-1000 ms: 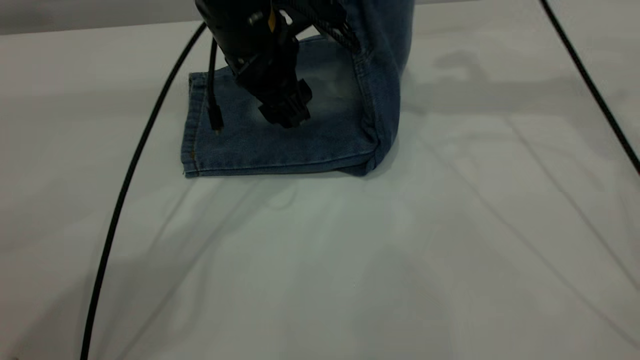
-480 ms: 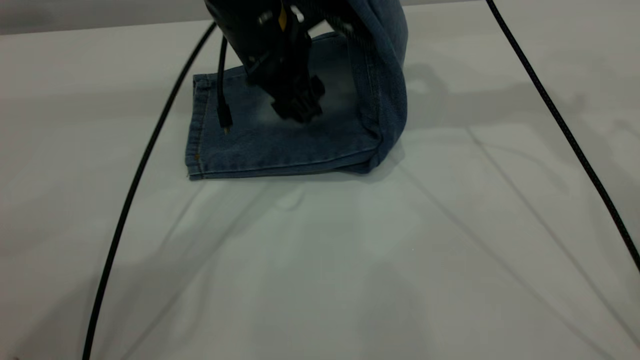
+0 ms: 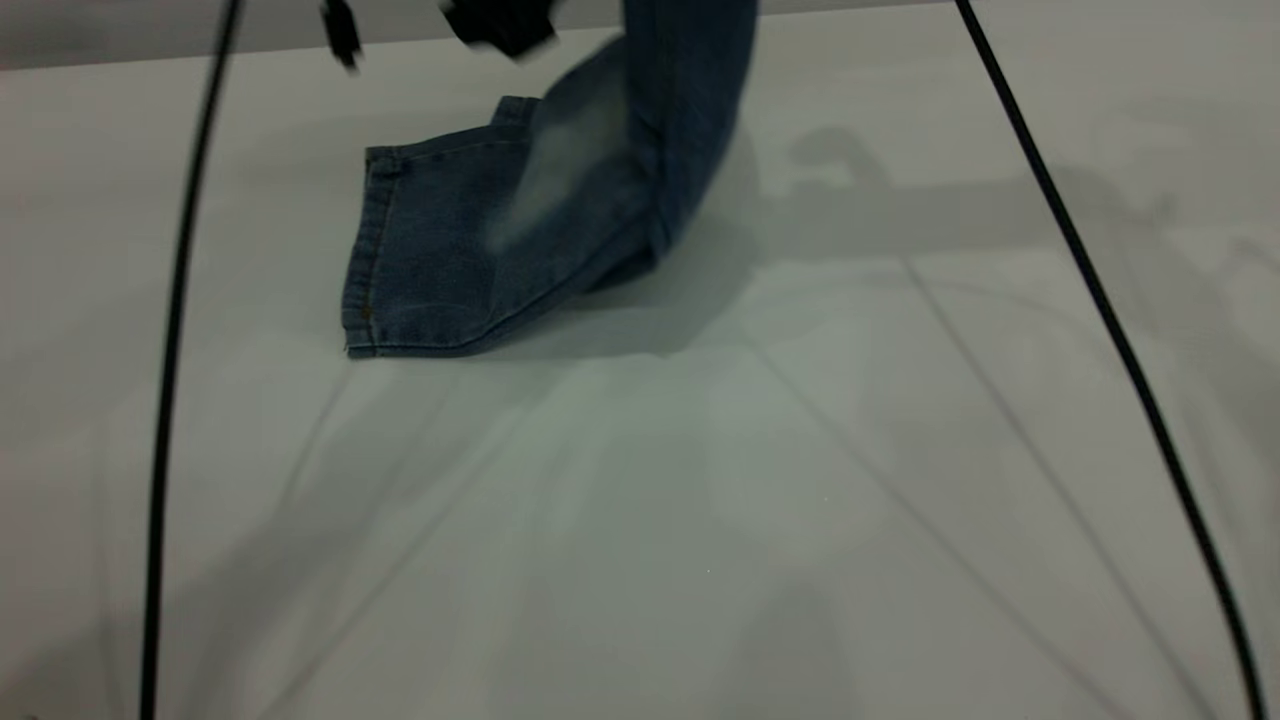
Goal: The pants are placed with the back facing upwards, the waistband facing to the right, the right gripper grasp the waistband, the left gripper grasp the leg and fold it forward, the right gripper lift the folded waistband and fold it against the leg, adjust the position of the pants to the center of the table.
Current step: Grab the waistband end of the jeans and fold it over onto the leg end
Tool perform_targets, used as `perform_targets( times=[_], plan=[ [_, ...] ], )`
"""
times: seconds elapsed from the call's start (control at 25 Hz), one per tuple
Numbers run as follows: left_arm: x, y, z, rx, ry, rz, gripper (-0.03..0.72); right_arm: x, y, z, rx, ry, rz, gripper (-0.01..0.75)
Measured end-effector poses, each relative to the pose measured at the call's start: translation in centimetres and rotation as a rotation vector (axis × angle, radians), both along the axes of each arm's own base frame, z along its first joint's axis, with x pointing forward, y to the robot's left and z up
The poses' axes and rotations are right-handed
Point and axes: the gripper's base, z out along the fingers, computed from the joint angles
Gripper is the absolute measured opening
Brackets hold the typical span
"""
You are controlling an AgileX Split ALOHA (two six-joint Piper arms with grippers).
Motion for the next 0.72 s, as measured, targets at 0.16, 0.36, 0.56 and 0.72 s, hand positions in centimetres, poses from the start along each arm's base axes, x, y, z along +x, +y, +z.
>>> perform_targets(
  times=[0.16, 0.36, 0.56, 0.72],
  plan=[
    [-0.6, 1.2, 4.6, -0.056, -0.090, 0.027, 0.508, 0.0, -0.4, -0.6, -0.086, -0.022, 0.000, 0.108],
    [-0.7, 1.2, 7.1, -0.114, -0.181, -0.001, 0.508, 0.1, -0.3, -1.9, -0.134, -0.008, -0.005, 0.108],
    [-0.7, 1.2, 7.5, -0.084, -0.216, -0.033, 0.508, 0.1, -0.3, -2.0, -0.146, -0.009, 0.005, 0.108],
    [-0.8, 1.5, 7.1, -0.050, -0.192, -0.017, 0.508, 0.1, -0.2, -1.1, -0.094, -0.012, -0.006, 0.108]
  ],
)
